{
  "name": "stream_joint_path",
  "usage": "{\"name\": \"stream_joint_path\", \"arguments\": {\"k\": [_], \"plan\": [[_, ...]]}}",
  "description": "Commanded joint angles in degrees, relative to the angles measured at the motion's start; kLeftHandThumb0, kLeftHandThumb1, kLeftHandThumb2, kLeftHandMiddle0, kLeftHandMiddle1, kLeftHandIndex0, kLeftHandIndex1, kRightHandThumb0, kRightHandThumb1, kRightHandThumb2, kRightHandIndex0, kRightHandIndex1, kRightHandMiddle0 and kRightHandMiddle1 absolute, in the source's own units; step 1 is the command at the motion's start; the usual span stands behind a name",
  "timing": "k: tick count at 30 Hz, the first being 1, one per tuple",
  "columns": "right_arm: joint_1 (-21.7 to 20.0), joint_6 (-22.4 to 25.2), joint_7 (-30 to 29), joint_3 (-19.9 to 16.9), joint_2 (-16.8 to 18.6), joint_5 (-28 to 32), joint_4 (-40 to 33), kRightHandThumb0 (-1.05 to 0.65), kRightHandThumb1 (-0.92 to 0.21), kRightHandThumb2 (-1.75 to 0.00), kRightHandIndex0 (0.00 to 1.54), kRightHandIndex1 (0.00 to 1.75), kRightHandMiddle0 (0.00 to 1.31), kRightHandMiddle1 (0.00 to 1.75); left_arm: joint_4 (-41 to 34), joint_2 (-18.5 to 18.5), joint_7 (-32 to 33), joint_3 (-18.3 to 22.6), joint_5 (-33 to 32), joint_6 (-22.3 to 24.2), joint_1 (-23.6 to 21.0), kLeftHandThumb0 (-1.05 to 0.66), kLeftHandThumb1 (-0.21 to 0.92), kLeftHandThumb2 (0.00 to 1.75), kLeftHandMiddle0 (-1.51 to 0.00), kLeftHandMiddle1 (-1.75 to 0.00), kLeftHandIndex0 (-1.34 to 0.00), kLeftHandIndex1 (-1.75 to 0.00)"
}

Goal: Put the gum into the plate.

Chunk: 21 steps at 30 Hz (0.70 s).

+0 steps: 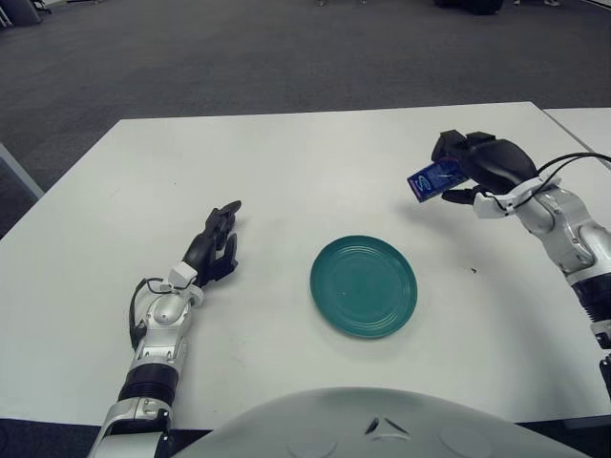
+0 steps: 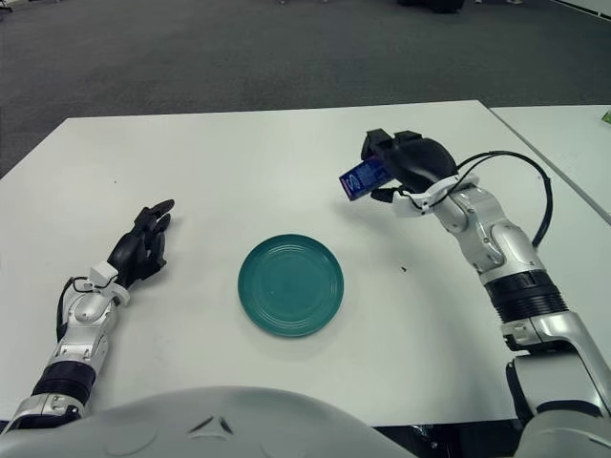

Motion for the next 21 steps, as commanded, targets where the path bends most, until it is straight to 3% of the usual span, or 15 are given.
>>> {"name": "stream_joint_path", "arguments": {"k": [1,8,14,21], "plan": [[-2.0,1.5,0.9,-0.3,2.2,0.1,-1.7,-0.4,-0.62,-0.83,0.35,0.62,0.47,1.62,0.2,0.2,0.4,-0.1,0.4,1.1,-0.3,-0.97,0.92,0.89,-0.17,0.0,0.0,-0.51],[-3.8,-0.4,-2.2,3.7,7.3,-3.5,2.0,-0.4,-0.62,-0.82,0.34,0.72,0.48,1.61,0.1,0.2,0.5,-0.2,0.5,1.2,-0.5,-0.97,0.92,0.89,-0.17,0.0,0.0,-0.51],[-4.8,-3.1,-2.3,6.4,9.5,-4.1,3.0,-0.4,-0.62,-0.82,0.33,0.75,0.49,1.6,0.0,0.1,0.6,-0.2,0.6,1.4,-0.5,-0.97,0.92,0.89,-0.17,0.0,0.0,-0.51],[-3.0,-4.2,0.6,10.1,14.2,-3.0,-1.0,-0.4,-0.62,-0.81,0.33,0.75,0.49,1.6,-0.5,-0.1,0.9,-0.5,0.8,1.5,-0.2,-0.97,0.92,0.89,-0.17,0.0,0.0,-0.51]]}}
